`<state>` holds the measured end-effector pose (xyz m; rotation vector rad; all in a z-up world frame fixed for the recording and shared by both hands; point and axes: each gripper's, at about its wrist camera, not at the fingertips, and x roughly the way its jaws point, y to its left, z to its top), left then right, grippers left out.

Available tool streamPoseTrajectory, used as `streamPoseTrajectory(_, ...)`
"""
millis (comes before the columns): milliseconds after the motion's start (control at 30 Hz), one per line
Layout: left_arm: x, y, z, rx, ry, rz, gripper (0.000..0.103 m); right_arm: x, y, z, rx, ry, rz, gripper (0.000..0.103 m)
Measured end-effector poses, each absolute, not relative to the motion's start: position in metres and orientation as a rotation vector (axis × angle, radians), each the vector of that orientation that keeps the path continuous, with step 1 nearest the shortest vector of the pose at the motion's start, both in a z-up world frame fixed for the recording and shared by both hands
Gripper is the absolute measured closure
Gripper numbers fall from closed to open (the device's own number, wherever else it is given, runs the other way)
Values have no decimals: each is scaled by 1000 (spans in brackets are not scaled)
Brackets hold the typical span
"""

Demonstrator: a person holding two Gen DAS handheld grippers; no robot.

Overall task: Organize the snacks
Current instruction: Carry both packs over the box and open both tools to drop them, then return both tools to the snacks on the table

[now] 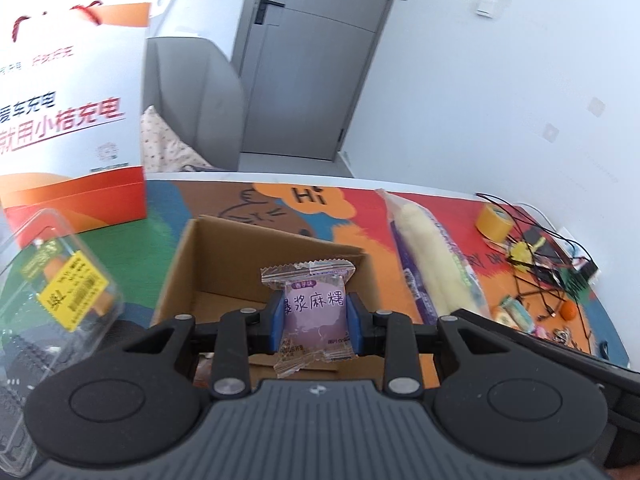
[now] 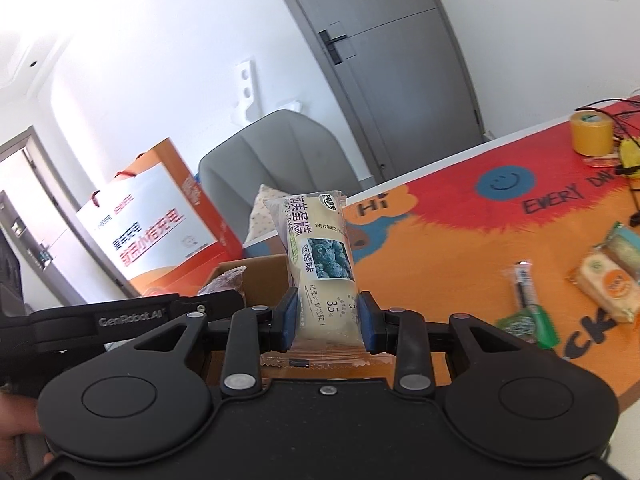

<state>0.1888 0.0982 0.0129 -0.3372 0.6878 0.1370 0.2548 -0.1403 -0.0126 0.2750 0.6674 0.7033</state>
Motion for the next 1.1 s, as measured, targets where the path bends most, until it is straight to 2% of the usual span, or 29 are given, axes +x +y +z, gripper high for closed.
streamPoseTrajectory(133,188,115,9,-356,690,161,72,252,-126,-9,255,671,719,71)
streamPoseTrajectory(233,187,125,7,-369,688,193,67,251,-113,-9,239,678,729,71)
streamPoseTrajectory(600,150,151,19,-437,645,234,41,250,-74,-17,209,721,786,71)
streamPoseTrajectory(667,146,153,20,-437,640,252,32,249,-66,-18,201,734,809,69)
streamPoseTrajectory(733,139,156,20,-447,633,262,28,246,-63,-18,208,737,827,64)
streamPoseTrajectory(800,135,158,19,-453,632,275,25,244,-65,-16,221,729,824,47)
streamPoseTrajectory(900,131,156,19,-444,634,289,19,241,-72,-10,208,697,771,31)
streamPoseTrajectory(1000,131,151,19,-447,630,282,16,240,-87,-6,208,681,723,19)
streamPoseTrajectory(1100,133,142,18,-449,640,261,15,240,-105,-4,226,671,676,15)
